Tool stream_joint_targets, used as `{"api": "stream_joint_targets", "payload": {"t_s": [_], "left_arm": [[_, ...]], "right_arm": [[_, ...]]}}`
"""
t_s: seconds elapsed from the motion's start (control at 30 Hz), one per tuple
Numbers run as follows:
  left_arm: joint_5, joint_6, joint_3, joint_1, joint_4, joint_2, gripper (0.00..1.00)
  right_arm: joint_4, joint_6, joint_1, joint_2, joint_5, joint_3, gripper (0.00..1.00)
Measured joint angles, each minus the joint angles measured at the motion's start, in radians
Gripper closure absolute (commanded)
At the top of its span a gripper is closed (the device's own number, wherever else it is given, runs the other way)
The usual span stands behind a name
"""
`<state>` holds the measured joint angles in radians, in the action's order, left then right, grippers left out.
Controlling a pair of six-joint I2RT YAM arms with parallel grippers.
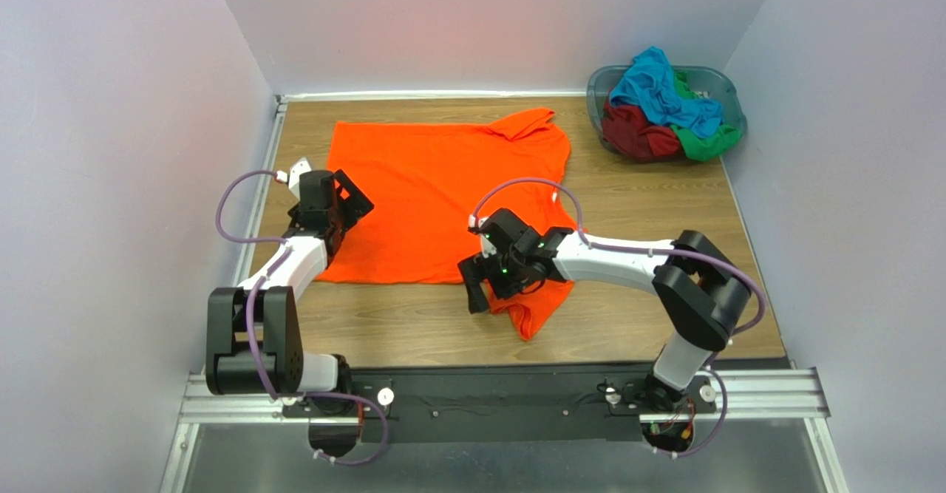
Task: Fold and stack the t-shirts
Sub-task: Flatten the tshirt out
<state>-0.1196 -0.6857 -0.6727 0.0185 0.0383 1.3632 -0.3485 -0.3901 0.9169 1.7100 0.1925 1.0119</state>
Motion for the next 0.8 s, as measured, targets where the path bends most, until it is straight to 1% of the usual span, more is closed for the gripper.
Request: {"api": "stream_joint_targets", "payload": {"t_s": [0.3, 0.8], "left_arm": [[-0.005, 0.0, 0.0, 0.001, -0.001, 0.0, 0.02], [-0.005, 0.0, 0.0, 0.002, -0.001, 0.0, 0.01]], "right_arm": [[0.007, -0.006, 0.065, 0.017, -0.05, 0.017, 0.0], [-0.002, -0.036, 0.132, -0.002, -0.066, 0.037, 0.0]]}}
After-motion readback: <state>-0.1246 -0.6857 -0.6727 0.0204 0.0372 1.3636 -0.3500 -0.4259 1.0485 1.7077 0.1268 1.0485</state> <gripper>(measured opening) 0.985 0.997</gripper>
